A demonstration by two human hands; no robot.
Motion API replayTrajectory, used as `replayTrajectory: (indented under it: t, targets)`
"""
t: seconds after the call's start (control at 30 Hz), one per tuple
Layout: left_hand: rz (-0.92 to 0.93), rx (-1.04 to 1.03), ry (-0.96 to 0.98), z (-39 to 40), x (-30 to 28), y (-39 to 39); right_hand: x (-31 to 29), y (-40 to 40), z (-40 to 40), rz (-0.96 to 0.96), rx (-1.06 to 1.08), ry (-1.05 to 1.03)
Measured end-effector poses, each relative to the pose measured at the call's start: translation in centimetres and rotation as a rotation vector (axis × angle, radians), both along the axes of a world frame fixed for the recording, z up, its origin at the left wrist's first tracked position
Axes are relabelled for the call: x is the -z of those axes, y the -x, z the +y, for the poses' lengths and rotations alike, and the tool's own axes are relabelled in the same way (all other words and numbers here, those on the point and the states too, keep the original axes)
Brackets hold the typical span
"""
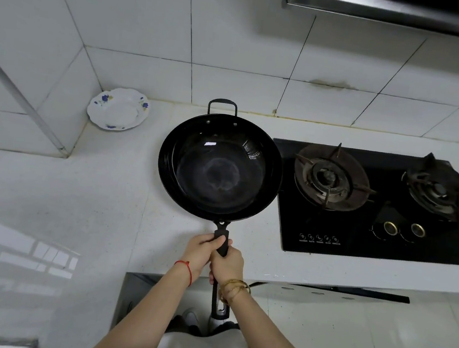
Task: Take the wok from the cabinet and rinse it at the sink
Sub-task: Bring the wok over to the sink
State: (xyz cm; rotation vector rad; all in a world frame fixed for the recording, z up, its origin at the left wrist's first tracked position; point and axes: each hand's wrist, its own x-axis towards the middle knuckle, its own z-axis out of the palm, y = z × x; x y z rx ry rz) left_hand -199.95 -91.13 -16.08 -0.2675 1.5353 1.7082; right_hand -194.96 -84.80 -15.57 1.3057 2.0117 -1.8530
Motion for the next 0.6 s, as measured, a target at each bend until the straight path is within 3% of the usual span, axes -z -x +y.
replayTrajectory:
  t: [0.33, 0.6]
  targets:
    - [0.115, -0.079, 0.000, -0.8, -0.5, -1.9, -1.6, -1.6, 0.3, 0.090, -0.161, -0.050]
    - [0.212, -0.375, 0.020, -2.0, -2.9, -4.5, -2.9, -2.0, 0.0, 0.167, -0.447, -0.049]
